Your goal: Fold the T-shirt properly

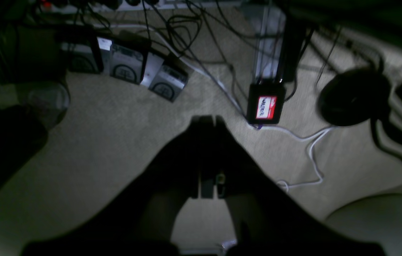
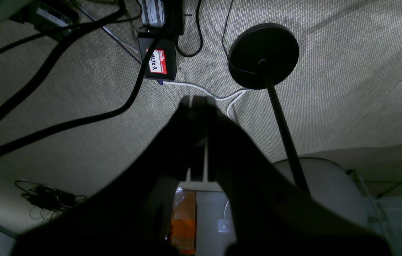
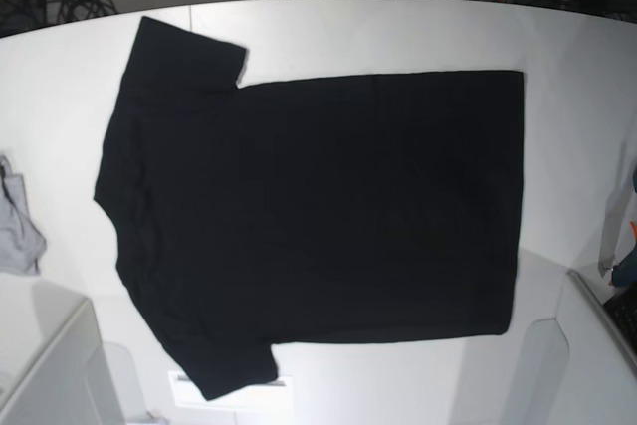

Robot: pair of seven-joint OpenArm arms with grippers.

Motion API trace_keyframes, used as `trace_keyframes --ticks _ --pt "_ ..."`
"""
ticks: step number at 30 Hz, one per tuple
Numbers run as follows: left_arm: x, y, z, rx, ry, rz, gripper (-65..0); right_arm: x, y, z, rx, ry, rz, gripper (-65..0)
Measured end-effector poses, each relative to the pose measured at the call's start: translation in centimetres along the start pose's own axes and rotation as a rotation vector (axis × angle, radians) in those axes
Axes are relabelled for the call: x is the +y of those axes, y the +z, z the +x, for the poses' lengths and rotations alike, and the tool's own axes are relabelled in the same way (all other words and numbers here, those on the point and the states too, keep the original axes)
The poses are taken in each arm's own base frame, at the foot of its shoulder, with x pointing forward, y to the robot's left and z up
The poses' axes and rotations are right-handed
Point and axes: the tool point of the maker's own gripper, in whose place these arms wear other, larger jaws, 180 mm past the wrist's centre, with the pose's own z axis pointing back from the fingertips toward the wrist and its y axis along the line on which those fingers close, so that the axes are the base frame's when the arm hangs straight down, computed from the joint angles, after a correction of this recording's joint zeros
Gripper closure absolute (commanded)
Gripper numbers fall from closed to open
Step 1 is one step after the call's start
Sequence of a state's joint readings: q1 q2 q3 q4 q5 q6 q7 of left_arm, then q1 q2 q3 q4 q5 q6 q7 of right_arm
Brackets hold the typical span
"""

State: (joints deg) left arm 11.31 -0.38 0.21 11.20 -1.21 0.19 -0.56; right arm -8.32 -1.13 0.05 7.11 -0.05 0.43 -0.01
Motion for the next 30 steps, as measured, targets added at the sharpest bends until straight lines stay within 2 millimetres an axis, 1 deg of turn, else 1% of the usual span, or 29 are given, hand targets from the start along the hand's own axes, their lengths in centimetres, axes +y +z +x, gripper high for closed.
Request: trace_keyframes --ticks 2,5,8,9,12,17,20,23,27,30 --pt "0.1 0.0 -0.7 0.012 -0.012 0.002 0.0 0.0 0.0 0.0 -0.006 0.000 -0.001 0.0" --pt "1.5 0.1 -1.7 0.027 -0.019 0.021 0.0 0.0 0.2 0.0 -0.038 0.000 -0.002 0.0" --pt "3.0 0.2 -2.1 0.035 -0.023 0.052 0.0 0.0 0.2 -0.8 -0.035 -0.002 -0.002 0.0" --pt "3.1 0.2 -2.2 0.035 -0.024 0.052 0.0 0.0 0.2 -1.1 -0.019 -0.003 -0.001 0.0" --pt "3.1 0.3 -2.4 0.039 -0.012 0.052 0.0 0.0 0.2 -1.4 0.036 -0.002 -0.002 0.0" --pt "2.4 0.2 -2.2 0.038 -0.013 0.034 0.0 -0.3 0.3 0.0 0.057 -0.001 -0.006 0.0" --pt "2.5 0.2 -2.3 0.039 -0.022 0.035 0.0 -0.2 0.3 -0.3 0.053 -0.001 -0.005 0.0" --pt "2.5 0.3 -2.6 0.039 -0.023 0.035 0.0 -0.1 0.2 -0.8 -0.017 -0.002 -0.004 0.0" --pt "2.8 0.6 -3.7 0.035 -0.029 0.038 0.0 0.0 0.2 -3.6 0.026 -0.003 -0.002 0.0" --pt "5.0 1.9 -5.2 -0.010 -0.057 0.066 0.0 0.0 0.3 -5.1 0.035 -0.011 -0.002 0.0"
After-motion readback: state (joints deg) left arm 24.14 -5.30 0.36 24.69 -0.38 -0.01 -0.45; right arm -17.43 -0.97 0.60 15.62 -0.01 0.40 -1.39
